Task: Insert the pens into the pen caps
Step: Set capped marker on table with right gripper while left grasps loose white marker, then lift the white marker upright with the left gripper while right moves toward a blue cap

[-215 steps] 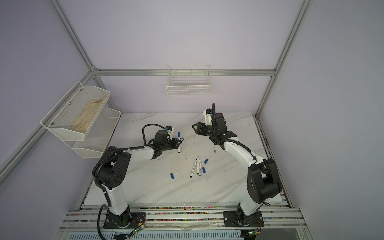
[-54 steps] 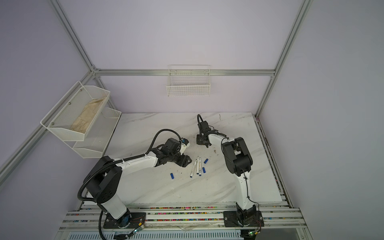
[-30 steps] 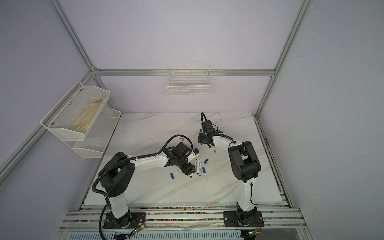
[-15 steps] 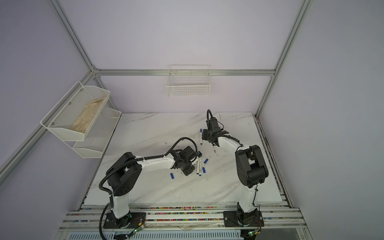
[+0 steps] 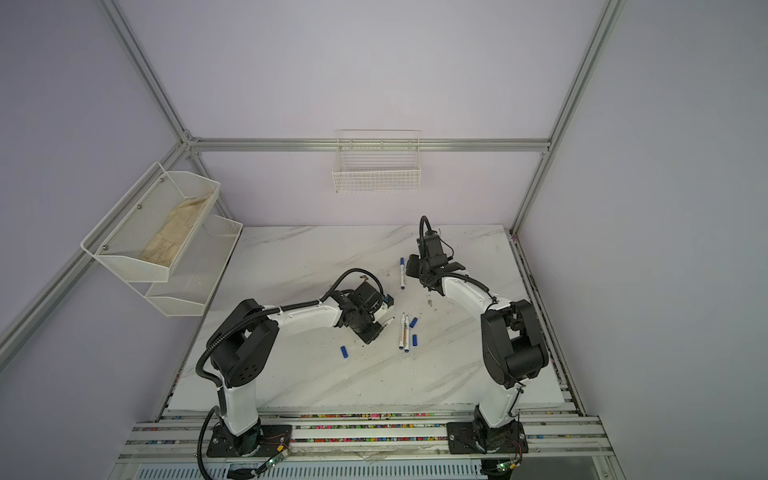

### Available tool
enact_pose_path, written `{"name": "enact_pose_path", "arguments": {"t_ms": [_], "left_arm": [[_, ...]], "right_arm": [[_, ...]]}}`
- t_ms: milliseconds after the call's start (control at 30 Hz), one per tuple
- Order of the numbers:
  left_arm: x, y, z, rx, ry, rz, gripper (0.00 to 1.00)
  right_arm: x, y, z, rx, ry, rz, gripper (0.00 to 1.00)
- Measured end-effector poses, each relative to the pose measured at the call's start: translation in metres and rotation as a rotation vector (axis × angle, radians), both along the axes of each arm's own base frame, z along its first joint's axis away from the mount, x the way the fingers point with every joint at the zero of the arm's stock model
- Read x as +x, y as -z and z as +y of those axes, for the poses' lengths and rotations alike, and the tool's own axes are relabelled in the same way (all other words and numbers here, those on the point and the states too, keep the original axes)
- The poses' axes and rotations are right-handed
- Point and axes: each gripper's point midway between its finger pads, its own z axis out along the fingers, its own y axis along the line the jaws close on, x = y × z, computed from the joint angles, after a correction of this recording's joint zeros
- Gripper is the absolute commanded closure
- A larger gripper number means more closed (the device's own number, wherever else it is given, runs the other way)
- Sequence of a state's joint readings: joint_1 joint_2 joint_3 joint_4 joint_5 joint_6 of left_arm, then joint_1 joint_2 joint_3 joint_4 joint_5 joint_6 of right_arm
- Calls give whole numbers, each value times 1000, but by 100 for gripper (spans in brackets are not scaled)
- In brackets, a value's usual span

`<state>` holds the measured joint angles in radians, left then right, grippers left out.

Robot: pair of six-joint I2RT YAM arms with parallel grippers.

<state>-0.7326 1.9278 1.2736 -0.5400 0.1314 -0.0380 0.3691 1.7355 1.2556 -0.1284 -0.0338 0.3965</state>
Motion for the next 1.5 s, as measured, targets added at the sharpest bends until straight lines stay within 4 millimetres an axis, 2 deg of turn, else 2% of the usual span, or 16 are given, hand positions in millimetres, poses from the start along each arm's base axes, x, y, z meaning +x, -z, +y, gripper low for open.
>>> {"name": "enact_pose_path", "arguments": {"t_ms": [133,267,400,533,667,833,1000,1100,1333,1367,1467,1500], "left_arm": [[32,-15,5,-129,-133,-11,100],[69,-56,3,-324,-266,-105,100],[87,-89,-12,-475,-312,-169,100],[90,-101,-22,-545,-319,-178,100],[89,-102,-25,-581,-320,-176,100],[83,-99,-23,-603,-327,-174,100],[79,-115,-19,-658,-323,-222,100],[79,-121,-18,-683,-327,-237,100],[79,-126,-22,-701,-318,-250,100],[79,-126,-22,-701,-321,-253,95],[79,-127,-23,-707,-319,-253,64],[79,-128,-24,-712,-314,-253,60]], "right_arm": [[-11,0,14,70,-78,-7,60],[-27,6,33,137,-177,8,60],[-38,-1,56,191,-277,-7,60],[-45,-12,75,231,-357,-39,60],[-49,-18,85,248,-396,-45,61],[-44,-20,90,260,-411,-55,65],[-44,-13,92,262,-417,-37,65],[-44,-16,94,271,-427,-47,65],[-45,-20,100,309,-455,-50,88],[-46,-21,102,311,-462,-55,91],[-47,-24,105,319,-476,-63,94],[-47,-24,105,317,-476,-63,94]]}}
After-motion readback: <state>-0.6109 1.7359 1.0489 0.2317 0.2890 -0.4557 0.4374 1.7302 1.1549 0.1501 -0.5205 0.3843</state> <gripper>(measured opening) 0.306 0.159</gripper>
